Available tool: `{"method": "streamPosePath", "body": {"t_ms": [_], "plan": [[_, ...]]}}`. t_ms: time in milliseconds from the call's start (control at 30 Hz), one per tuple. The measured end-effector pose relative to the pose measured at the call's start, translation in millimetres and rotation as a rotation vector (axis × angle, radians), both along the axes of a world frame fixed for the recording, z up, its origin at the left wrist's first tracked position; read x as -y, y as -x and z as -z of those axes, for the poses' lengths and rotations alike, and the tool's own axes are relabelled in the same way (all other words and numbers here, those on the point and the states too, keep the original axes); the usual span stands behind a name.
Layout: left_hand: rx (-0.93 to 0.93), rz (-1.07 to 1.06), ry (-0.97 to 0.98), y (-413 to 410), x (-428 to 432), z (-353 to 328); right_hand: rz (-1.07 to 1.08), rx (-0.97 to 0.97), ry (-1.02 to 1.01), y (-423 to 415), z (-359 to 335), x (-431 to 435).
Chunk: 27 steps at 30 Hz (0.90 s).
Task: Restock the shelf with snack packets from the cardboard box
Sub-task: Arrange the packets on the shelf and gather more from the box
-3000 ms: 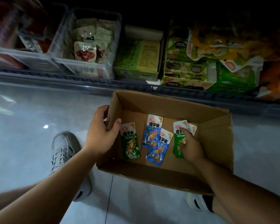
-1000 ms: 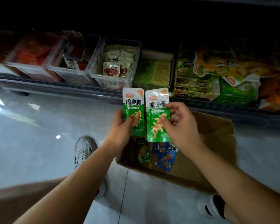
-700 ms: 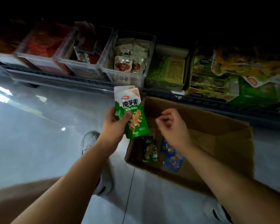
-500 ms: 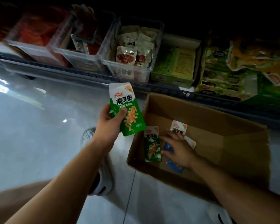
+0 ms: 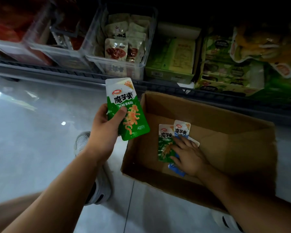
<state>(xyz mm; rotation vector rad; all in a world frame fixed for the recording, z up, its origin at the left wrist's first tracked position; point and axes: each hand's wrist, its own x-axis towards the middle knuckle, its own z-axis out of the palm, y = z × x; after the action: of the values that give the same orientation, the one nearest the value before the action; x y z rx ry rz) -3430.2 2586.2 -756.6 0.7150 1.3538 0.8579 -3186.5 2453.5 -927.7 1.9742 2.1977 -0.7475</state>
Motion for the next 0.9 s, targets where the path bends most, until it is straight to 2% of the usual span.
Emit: {"method": "streamPosePath", "body": {"t_ms": [167, 300, 367, 533, 700, 833, 900], "plan": [[0.023, 0.049, -0.012, -13.1, 9.2, -6.1, 0.343, -0.077, -0.043, 13.5, 0.5, -9.7], [-0.024, 0.098, -0.007, -14.4, 15.5, -3.3, 0.405, -0.007, 0.054, 31.2, 7.5, -23.0], [-0.042, 0.102, -0.005, -12.1, 16.6, -2.0, 0.464, -0.049, 0.106, 37.5, 14.5, -30.4], [-0.060, 0.114, 0.004, -10.9, 16.8, -1.3, 0.527, -0.252, 0.055, 25.1, 16.0, -26.8], [-0.067, 0.126, -0.003, -11.4, 16.0, 1.9, 0.612, -0.466, 0.106, 5.4, 3.0, -16.1], [-0.059, 0.133, -0.005, -11.7, 16.5, 2.7, 0.787, -0.711, 0.146, 0.7, -38.4, -18.8], [-0.059, 0.150, -0.011, -12.6, 16.5, 1.1, 0.797, -0.791, 0.126, 0.9, -71.9, -20.5]]}}
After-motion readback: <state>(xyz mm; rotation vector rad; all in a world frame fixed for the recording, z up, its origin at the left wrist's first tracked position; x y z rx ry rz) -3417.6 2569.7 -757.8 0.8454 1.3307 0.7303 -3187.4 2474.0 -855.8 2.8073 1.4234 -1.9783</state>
